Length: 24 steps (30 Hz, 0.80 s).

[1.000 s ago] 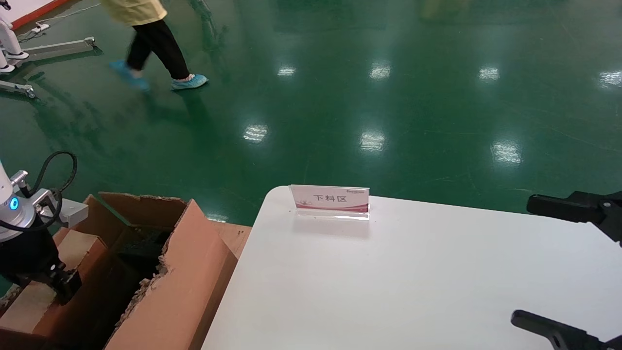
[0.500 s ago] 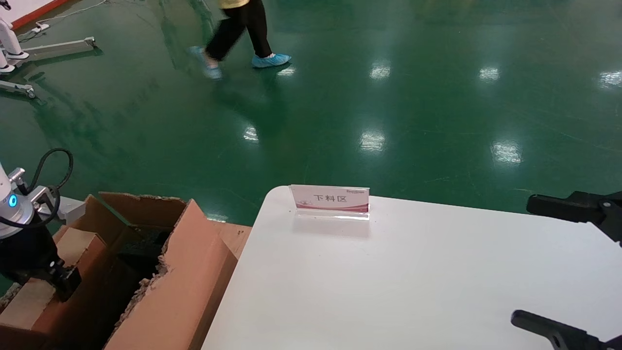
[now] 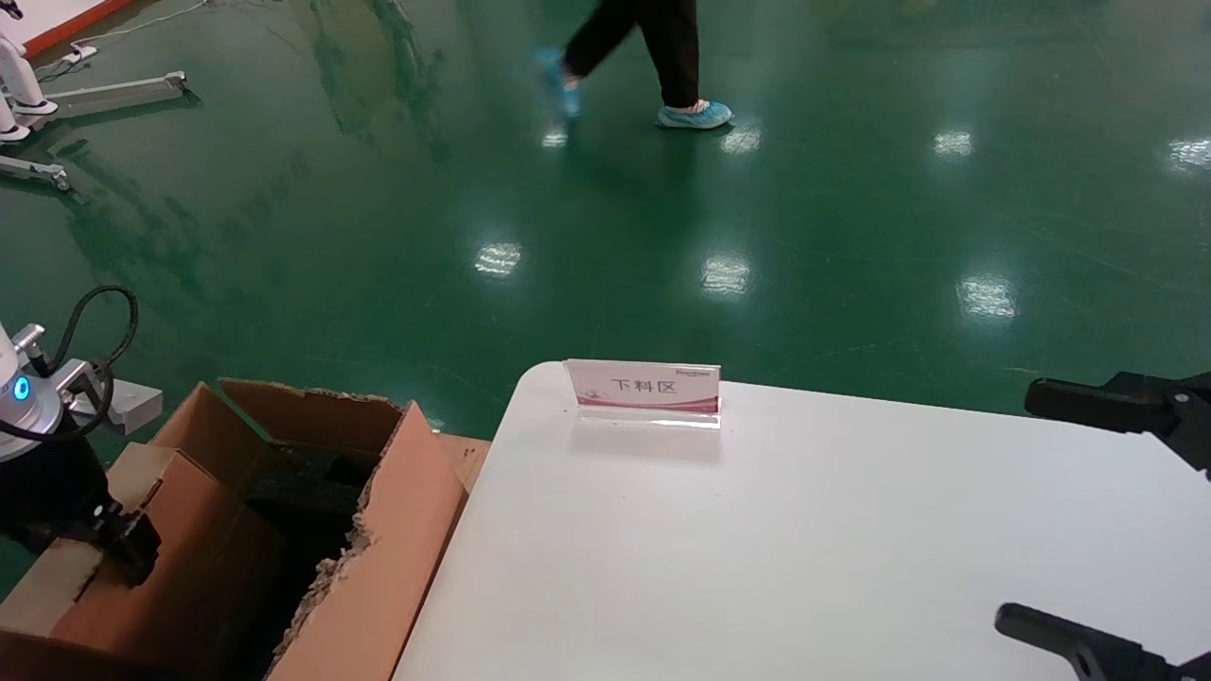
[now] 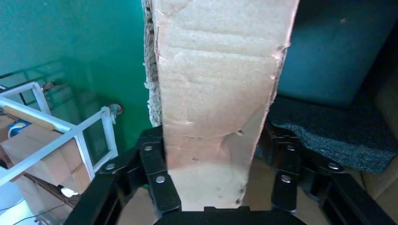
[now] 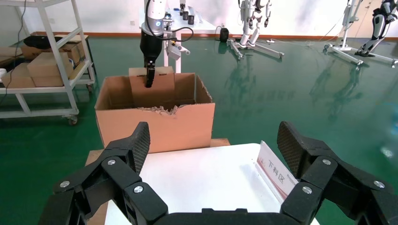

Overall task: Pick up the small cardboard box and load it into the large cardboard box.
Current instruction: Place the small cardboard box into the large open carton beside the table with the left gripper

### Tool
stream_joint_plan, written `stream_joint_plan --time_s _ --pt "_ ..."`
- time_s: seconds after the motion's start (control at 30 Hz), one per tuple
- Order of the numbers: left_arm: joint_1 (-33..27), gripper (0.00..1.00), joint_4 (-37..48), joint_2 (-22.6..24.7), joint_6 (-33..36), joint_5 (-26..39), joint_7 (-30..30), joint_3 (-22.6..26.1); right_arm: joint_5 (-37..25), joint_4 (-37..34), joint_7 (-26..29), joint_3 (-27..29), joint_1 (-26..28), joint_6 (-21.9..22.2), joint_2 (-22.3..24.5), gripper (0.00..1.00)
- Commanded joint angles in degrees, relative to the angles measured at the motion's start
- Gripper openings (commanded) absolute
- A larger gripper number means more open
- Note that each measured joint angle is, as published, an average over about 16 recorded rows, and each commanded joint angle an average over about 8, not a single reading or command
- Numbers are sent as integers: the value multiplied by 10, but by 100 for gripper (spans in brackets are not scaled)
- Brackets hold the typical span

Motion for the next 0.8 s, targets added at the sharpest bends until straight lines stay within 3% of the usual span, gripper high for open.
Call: stream_joint_plan --time_s 0.03,0.8 --pt "0 100 1 0 0 0 0 0 0 0 0 0 0 0 0 100" --pt "-7 100 -4 6 2 -5 14 -19 0 0 0 0 0 0 0 100"
